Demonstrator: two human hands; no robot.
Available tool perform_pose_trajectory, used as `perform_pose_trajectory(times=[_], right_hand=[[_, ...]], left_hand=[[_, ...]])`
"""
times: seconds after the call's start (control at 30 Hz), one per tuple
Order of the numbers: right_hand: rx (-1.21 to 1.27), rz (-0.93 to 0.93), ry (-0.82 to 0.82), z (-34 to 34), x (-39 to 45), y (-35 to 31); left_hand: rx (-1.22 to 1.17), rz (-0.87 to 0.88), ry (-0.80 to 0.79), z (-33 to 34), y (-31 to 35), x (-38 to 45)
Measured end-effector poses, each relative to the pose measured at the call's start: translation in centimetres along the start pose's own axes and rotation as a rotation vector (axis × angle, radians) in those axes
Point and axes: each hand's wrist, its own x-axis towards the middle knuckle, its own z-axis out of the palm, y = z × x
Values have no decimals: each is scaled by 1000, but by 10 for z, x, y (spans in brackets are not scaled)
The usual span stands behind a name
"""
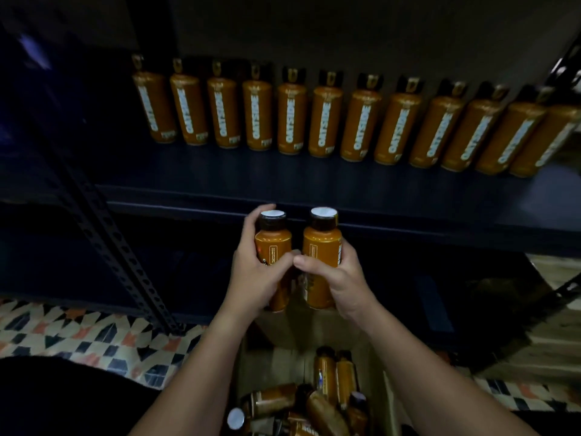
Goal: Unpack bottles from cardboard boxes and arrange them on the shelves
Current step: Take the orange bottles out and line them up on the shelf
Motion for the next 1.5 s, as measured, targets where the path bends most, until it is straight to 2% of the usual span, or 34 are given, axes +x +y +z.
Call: perform_pose_trajectory(times=[0.2,0.37,0.53,0.77,0.93,1.17,1.37,1.5], right_hand=[[-31,-212,-7,0,27,-80],[-114,-254,63,-7,58,-113],[-94,-222,145,-20,90,-112],[-131,-133,139,-33,120,-110],[-74,-143,58,-39,119,-106],[22,-170,-34,-48,115,-104],[-98,-147,97,-43,119,-102],[-132,-144,103,-41,117,-104]], left_hand=[[6,205,-12,-3,67,46],[21,311,7,-1,91,89],[29,316,4,4,86,120],[93,275,-58,3,73,153],[80,248,-83,-1,65,157],[-61,106,-87,-12,65,152],[-30,98,-96,-13,61,153],[-24,97,-108,-13,60,154]])
